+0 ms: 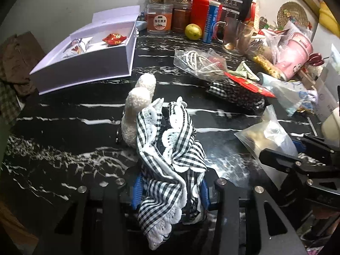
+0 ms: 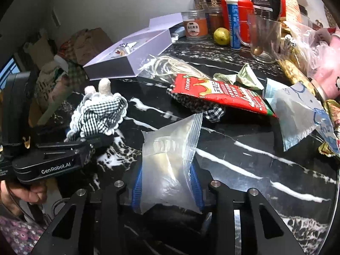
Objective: Organize soft objects
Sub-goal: 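Lift the gingham cloth and zip bag toward the white box, then lower the cloth into the box and open the left gripper while the right releases the zip bag, then withdraw both open grippers from the box toward the red snack packet, then grasp the gingham strip with the left gripper while the right grasps the red spicy packet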
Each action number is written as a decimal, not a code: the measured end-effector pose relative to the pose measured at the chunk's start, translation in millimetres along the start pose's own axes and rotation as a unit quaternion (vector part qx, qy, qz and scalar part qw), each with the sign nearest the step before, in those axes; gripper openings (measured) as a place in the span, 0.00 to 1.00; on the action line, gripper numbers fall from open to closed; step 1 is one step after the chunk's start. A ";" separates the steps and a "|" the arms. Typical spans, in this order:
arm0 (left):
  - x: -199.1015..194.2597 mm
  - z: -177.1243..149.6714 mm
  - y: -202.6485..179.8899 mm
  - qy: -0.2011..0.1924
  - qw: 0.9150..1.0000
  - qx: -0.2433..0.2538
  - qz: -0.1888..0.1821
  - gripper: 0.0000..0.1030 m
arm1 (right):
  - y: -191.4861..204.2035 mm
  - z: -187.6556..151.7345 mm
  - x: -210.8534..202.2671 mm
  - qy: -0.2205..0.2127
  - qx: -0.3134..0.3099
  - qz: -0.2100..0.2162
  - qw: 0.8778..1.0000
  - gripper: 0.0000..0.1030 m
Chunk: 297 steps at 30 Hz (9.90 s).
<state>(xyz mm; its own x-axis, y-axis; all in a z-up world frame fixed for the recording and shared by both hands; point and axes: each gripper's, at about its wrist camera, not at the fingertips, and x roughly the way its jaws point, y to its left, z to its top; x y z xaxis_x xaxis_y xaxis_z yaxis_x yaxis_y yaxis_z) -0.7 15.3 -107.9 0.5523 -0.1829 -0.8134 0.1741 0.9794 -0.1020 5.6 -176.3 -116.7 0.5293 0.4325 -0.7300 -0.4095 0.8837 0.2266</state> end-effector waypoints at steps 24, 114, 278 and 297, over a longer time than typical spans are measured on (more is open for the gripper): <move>-88.8 5.7 19.5 -0.102 0.995 -0.011 -0.012 0.41 | 44.4 19.2 -47.8 -0.070 -0.024 0.044 0.996 0.37; 80.6 214.8 207.5 -0.072 0.991 -0.094 0.065 0.41 | 74.7 287.6 209.7 0.018 -0.112 0.045 0.993 0.38; 24.5 105.0 0.5 -0.003 0.996 -0.026 -0.084 0.57 | -70.7 119.4 81.8 0.095 -0.142 0.101 0.980 0.58; 15.4 85.1 -9.9 0.000 0.996 -0.029 -0.084 0.57 | -79.7 102.4 35.8 0.040 0.018 0.072 0.996 0.44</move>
<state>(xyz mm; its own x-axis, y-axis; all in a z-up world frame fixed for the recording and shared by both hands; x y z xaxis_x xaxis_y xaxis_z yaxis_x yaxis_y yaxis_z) 75.4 -4.4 -70.6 0.5191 -0.3453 -0.7819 0.2172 0.9380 -0.2701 133.2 -213.0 -94.9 0.4052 0.5404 -0.7375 -0.4496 0.8201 0.3540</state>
